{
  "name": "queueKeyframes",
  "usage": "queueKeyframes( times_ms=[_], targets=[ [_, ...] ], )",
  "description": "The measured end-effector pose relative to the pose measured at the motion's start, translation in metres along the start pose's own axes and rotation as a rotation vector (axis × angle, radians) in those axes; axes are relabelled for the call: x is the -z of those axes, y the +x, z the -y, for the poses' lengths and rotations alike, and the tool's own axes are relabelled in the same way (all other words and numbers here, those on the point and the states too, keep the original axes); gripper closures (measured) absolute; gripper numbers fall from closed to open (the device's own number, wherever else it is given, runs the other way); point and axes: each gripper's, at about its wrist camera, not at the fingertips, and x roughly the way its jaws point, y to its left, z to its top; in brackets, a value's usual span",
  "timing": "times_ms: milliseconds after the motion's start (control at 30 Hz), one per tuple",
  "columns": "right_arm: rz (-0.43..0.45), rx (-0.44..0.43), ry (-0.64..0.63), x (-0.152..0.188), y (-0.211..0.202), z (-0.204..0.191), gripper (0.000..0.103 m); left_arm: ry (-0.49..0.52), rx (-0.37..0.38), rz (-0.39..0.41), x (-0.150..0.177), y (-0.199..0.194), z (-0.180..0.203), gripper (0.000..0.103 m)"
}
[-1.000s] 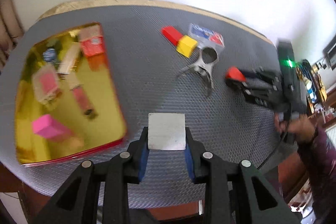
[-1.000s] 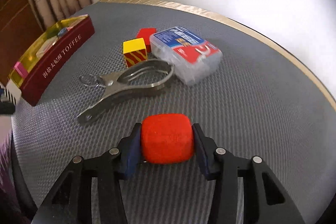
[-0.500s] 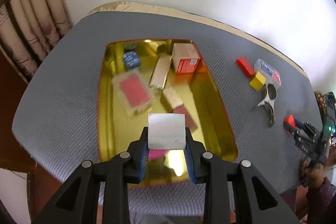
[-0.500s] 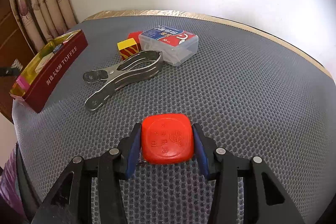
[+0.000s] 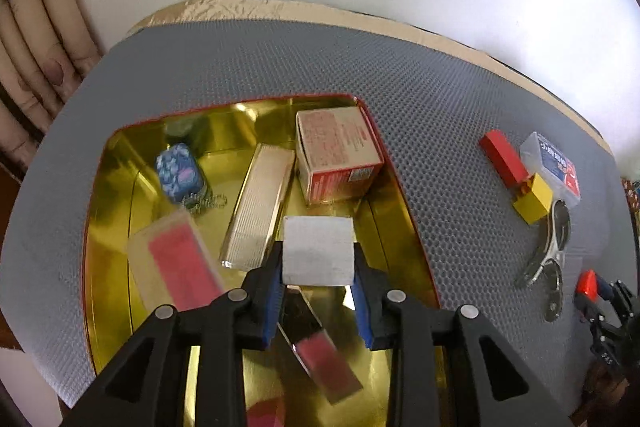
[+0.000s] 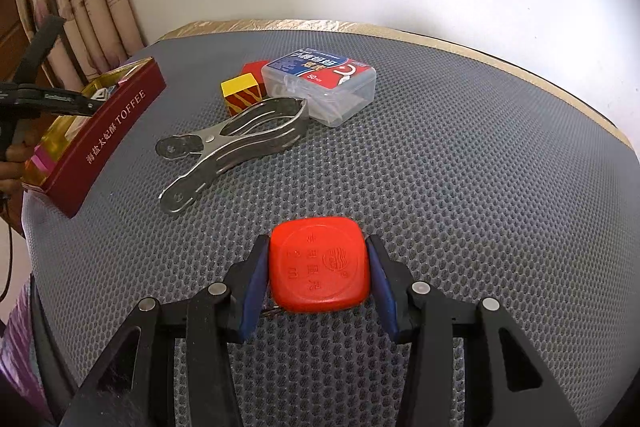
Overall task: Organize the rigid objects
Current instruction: 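Lower the white cube into the tin and open the left gripper, then lower the red tape measure into the tin and open the right gripper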
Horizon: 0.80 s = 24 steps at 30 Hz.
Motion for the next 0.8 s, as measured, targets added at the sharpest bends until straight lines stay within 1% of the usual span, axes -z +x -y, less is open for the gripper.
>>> queueKeyframes(
  times_ms=[67, 133, 200, 267, 300, 333, 367, 467, 500, 567, 600, 667, 700, 800],
  targets=[
    [0.0, 0.002, -0.002, 0.0, 0.0, 0.0, 0.059, 0.0, 0.004, -0.016, 0.0, 0.001, 0.0, 0.071],
    [-0.001, 0.003, -0.004, 0.0, 0.0, -0.001, 0.059, -0.027, 0.032, -0.012, 0.002, -0.005, -0.004, 0.071],
    [-0.002, 0.008, -0.008, 0.0, 0.0, -0.002, 0.059, -0.072, 0.079, 0.015, 0.008, -0.017, -0.012, 0.07],
    [-0.003, 0.013, -0.012, 0.001, 0.0, -0.002, 0.059, -0.11, 0.092, 0.042, 0.017, -0.031, -0.021, 0.07],
    [-0.003, 0.015, -0.015, 0.001, 0.0, -0.002, 0.059, -0.141, 0.098, 0.074, 0.025, -0.042, -0.029, 0.07],
    [-0.003, 0.019, -0.018, 0.001, 0.0, -0.003, 0.059, -0.161, 0.09, 0.1, 0.032, -0.05, -0.034, 0.07],
    [-0.003, 0.025, -0.023, 0.001, 0.0, -0.003, 0.059, -0.186, 0.047, 0.143, 0.044, -0.064, -0.043, 0.07],
    [-0.004, 0.036, -0.031, 0.002, 0.0, -0.004, 0.059, -0.221, -0.076, 0.214, 0.068, -0.087, -0.058, 0.069],
    [-0.005, 0.038, -0.033, 0.002, 0.0, -0.005, 0.059, -0.242, -0.109, 0.235, 0.078, -0.095, -0.067, 0.069],
    [-0.009, 0.041, -0.035, 0.001, 0.001, -0.006, 0.059, -0.278, -0.142, 0.246, 0.093, -0.105, -0.088, 0.066],
    [-0.012, 0.043, -0.034, 0.0, 0.001, -0.007, 0.059, -0.31, -0.152, 0.241, 0.102, -0.109, -0.099, 0.065],
    [-0.022, 0.048, -0.02, -0.002, 0.002, -0.007, 0.059, -0.355, -0.142, 0.218, 0.118, -0.112, -0.115, 0.064],
    [-0.032, 0.051, -0.006, -0.004, 0.003, -0.009, 0.059, -0.373, -0.134, 0.194, 0.126, -0.111, -0.124, 0.064],
    [-0.062, 0.05, 0.021, -0.006, 0.002, -0.016, 0.059, -0.396, -0.109, 0.145, 0.142, -0.108, -0.142, 0.064]
  ],
)
